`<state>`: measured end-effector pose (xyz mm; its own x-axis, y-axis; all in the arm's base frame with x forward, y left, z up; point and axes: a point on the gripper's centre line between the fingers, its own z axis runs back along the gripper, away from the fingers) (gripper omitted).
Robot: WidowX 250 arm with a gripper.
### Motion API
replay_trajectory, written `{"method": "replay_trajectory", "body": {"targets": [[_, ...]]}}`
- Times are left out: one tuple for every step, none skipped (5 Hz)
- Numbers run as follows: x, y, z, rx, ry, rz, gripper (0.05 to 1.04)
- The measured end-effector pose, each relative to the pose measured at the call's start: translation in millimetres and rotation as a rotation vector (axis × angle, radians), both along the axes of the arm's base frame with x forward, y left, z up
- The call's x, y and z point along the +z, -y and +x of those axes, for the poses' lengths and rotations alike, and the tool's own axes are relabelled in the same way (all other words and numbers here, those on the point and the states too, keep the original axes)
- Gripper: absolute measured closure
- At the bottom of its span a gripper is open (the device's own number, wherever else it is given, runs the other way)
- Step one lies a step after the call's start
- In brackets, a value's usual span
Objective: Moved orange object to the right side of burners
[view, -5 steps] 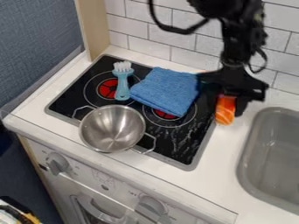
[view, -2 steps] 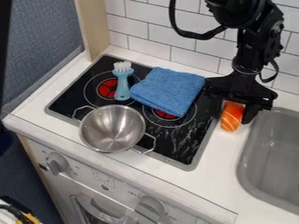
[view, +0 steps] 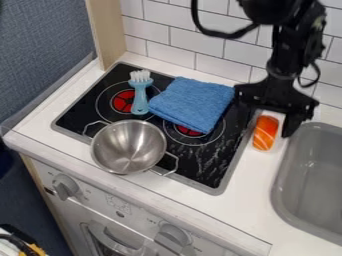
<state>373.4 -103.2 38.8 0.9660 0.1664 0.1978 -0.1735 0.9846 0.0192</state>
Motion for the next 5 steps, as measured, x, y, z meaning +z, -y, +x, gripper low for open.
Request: {"method": "replay_trajectory", "body": {"targets": [[22.2,2.9,-2.7,0.000,0.010,-0.028,0.083],[35.8,-4.2,-2.7,-0.040,-0.019,0.001,0.083],[41.5,-32.5,-6.4,-0.114,-0.112,0.022,0.083],[49.0,-77.8,-20.6,-0.162,-0.152,0.059,0.083],[50.9,-117.8,-26.6,-0.166,-0.180,0.037,0.083]]}}
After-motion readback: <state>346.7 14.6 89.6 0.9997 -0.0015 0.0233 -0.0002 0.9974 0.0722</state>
